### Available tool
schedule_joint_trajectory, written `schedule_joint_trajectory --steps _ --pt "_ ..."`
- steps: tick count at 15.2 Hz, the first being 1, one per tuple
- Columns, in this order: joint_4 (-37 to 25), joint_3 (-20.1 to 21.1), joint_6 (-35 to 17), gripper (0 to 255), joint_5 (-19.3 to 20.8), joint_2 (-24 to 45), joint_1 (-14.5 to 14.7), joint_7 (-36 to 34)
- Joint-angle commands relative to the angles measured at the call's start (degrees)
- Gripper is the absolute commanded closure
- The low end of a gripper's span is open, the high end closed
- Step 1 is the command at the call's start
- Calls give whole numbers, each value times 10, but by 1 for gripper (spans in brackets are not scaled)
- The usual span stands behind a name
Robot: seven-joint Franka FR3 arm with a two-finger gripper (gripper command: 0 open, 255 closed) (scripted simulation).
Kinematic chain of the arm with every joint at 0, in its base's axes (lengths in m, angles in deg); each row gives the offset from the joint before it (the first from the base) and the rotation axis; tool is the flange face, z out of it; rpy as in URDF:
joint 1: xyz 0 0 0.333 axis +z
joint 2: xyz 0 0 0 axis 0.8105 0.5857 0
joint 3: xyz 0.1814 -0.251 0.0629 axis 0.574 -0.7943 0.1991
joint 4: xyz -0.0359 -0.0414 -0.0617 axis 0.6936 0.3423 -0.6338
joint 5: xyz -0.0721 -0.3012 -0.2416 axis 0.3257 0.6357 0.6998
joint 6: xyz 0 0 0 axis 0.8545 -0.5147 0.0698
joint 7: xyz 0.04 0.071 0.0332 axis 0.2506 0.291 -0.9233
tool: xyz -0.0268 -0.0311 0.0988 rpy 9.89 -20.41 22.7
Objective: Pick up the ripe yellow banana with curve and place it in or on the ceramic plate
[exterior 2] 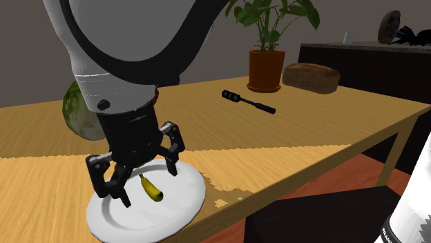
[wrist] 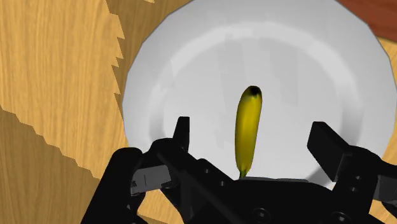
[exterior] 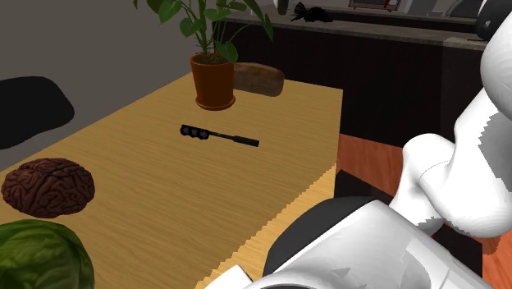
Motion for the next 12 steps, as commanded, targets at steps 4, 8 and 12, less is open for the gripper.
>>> schedule_joint_trajectory --steps 4,8,12 --pt "-50 -4 73 0 -23 -31 0 18" --pt "-50 -4 73 0 -23 -31 0 18" --pt "-50 -4 73 0 -23 -31 0 18"
